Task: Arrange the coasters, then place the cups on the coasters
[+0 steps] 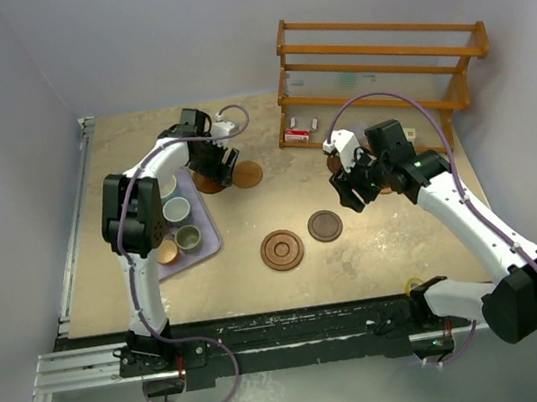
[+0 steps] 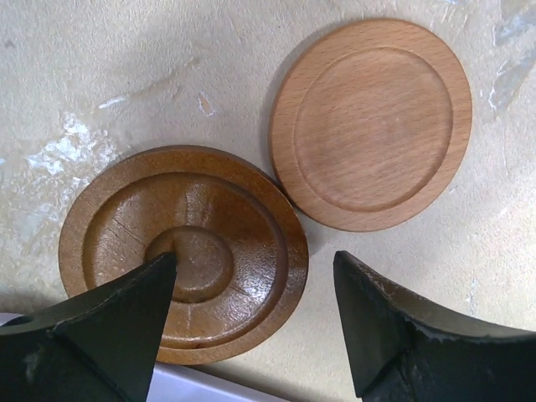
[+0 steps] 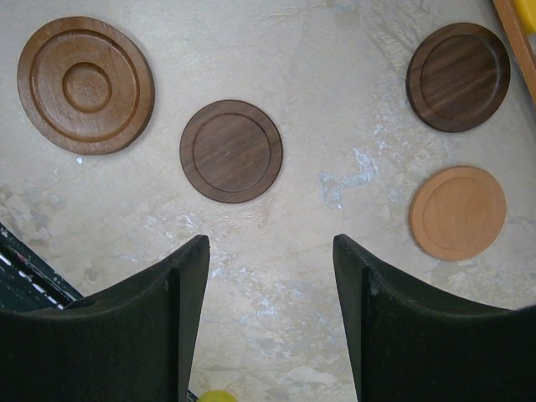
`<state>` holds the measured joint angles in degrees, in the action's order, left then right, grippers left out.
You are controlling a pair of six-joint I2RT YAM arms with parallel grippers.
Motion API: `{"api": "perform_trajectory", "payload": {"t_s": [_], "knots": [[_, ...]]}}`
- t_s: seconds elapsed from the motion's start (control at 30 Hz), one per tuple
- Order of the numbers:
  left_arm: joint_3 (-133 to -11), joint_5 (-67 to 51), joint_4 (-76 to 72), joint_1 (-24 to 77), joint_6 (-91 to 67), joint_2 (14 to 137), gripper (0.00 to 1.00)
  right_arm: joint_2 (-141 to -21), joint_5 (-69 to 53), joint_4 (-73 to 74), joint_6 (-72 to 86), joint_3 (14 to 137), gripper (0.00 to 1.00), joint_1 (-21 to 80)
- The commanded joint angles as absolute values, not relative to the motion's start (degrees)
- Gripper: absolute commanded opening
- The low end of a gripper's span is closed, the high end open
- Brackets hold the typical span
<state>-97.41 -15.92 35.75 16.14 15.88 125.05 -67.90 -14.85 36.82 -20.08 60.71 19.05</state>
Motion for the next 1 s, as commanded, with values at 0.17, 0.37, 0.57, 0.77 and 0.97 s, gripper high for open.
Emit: {"api": "perform_trajectory", "payload": {"t_s": [0.17, 0.37, 0.57, 0.77, 0.97], "knots": [[-95.8, -22.0, 38.1, 18.9, 13.2, 125.2, 0.65, -65.9, -15.1, 36.3, -19.3, 60.1, 0.63, 18.0], [-93.1, -24.5, 36.6, 24.1, 12.8, 124.7, 0.60, -68.8, -13.8, 36.7, -18.4, 61.1, 0.62, 17.3], [-92.5, -25.7, 35.2, 30.0, 12.0, 124.9, 0.57, -70.1, -12.8, 37.7, -18.7, 62.1, 0.62, 17.2], [-90.7, -27.8, 34.9, 33.1, 11.3, 122.6, 0.57, -71.0, -10.8, 37.1, -18.3, 61.1, 0.62, 16.6], [-86.6, -30.1, 31.3, 33.1, 14.5, 114.7, 0.65, -71.9, -10.1, 34.4, -16.7, 60.6, 0.64, 16.2]]}}
